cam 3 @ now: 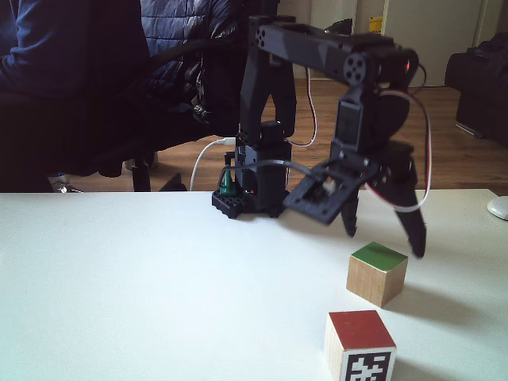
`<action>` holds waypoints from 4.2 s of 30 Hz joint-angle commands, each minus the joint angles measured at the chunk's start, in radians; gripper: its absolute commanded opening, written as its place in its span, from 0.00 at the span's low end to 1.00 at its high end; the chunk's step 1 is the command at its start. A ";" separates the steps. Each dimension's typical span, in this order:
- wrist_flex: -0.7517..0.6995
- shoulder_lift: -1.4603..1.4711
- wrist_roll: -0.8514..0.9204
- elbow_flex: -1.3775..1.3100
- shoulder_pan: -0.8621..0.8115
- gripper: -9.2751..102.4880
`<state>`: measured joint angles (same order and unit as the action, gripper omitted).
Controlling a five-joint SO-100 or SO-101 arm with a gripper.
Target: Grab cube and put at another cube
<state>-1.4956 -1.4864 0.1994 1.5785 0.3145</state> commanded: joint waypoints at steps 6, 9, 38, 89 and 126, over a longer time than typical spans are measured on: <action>0.037 0.094 0.002 -0.029 0.009 0.50; 0.052 0.126 -0.011 -0.028 0.025 0.50; 0.054 0.173 -0.072 -0.100 0.066 0.21; -0.310 0.502 -0.120 -1.039 -0.225 0.20; -0.311 0.612 -0.126 -1.146 -0.261 0.21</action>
<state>-1.8024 -0.8636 0.0644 0.4755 0.0629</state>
